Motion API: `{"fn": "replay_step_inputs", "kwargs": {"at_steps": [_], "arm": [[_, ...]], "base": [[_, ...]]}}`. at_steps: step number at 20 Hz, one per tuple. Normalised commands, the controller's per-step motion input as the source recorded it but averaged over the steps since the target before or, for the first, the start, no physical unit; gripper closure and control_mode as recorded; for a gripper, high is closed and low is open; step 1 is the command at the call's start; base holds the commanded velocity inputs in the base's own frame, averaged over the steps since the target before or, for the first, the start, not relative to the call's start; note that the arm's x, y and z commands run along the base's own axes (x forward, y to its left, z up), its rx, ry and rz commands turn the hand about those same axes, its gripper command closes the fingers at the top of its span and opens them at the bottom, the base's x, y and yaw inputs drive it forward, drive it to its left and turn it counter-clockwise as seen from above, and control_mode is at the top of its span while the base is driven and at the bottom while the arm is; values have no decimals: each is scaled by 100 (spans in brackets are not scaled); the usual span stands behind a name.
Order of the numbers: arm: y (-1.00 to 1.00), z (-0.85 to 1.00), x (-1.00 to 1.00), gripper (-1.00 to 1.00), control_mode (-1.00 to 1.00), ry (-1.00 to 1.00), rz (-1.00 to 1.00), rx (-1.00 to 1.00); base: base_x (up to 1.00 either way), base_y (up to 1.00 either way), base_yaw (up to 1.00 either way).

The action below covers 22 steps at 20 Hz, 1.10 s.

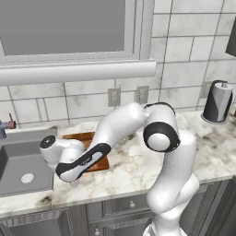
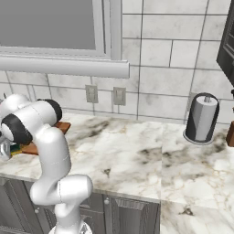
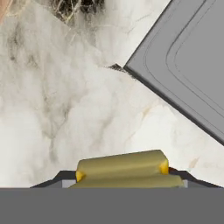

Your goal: Pick up the sponge from the counter and clean the cutting board by briefly scrubbing or pressing down on the cutting board. Once finished, release the sponge.

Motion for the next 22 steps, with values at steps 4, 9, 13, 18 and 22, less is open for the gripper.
{"fn": "replay_step_inputs", "kwargs": {"at_steps": [4, 9, 13, 18, 22], "arm": [[-18, 15, -28, 100, -100, 0, 0, 0], [-44, 45, 6, 100, -100, 0, -3, 0], [-61, 39, 27, 100, -100, 14, -4, 0], [-71, 13, 21, 100, -100, 17, -6, 0], [-72, 1, 3, 100, -100, 9, -9, 0]], "base": [[0, 0, 0], [0, 0, 0], [0, 0, 0], [0, 0, 0], [0, 0, 0]]}}
